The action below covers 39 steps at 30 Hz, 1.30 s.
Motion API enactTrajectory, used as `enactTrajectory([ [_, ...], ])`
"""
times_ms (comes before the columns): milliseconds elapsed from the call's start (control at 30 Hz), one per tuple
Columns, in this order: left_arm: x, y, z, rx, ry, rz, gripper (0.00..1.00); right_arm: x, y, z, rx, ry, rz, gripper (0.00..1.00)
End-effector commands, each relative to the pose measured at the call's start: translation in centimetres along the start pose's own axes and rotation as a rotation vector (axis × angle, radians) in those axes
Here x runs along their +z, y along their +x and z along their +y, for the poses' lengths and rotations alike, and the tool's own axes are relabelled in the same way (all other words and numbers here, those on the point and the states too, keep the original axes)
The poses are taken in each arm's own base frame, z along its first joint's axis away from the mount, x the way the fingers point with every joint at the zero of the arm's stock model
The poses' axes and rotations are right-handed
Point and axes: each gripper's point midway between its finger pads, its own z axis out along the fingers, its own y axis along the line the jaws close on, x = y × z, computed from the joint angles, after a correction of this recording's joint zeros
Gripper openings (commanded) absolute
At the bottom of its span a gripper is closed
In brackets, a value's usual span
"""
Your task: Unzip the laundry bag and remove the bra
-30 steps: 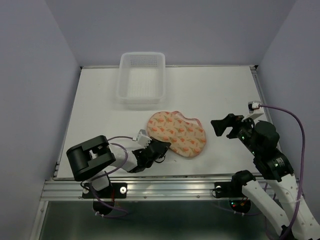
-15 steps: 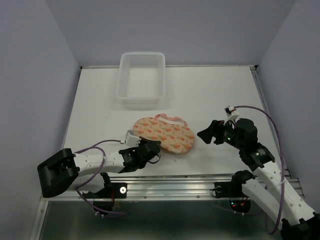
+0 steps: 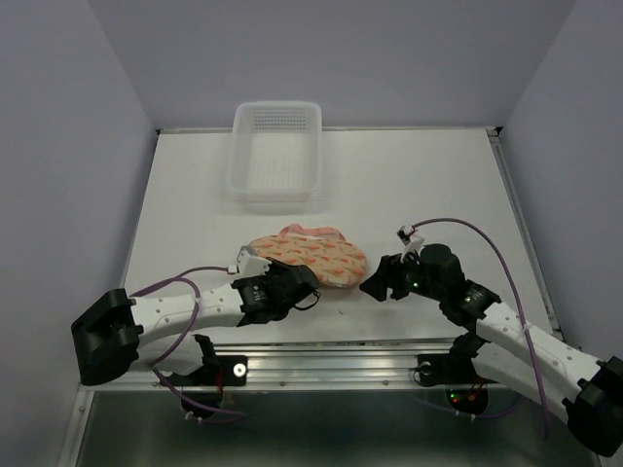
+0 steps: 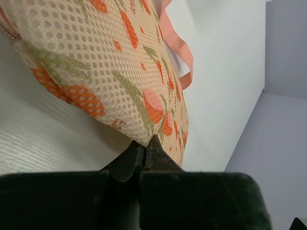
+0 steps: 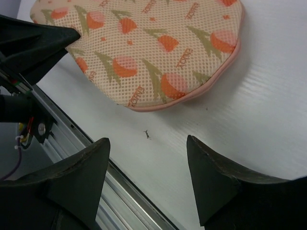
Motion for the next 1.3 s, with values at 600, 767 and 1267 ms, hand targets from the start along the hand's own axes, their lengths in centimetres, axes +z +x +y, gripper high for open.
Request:
enactTrajectory([
  [600, -0.6, -1.9, -2.9, 0.034, 0.029, -0.095, 0.0, 5.3, -0.9, 3.4, -0.084, -0.117, -0.153, 0.47],
  [767, -0.6, -1.5, -3.0, 0.038, 0.031, -0.083, 0.0, 5.7, -1.6, 3.2, -0.098, -0.101, -0.183, 0.47],
  [1267, -0.7, -1.0, -3.2, 0.036, 0.045, -0.052, 0.0, 6.9, -1.9, 3.9, -0.108, -0.13, -0.171, 0.46],
])
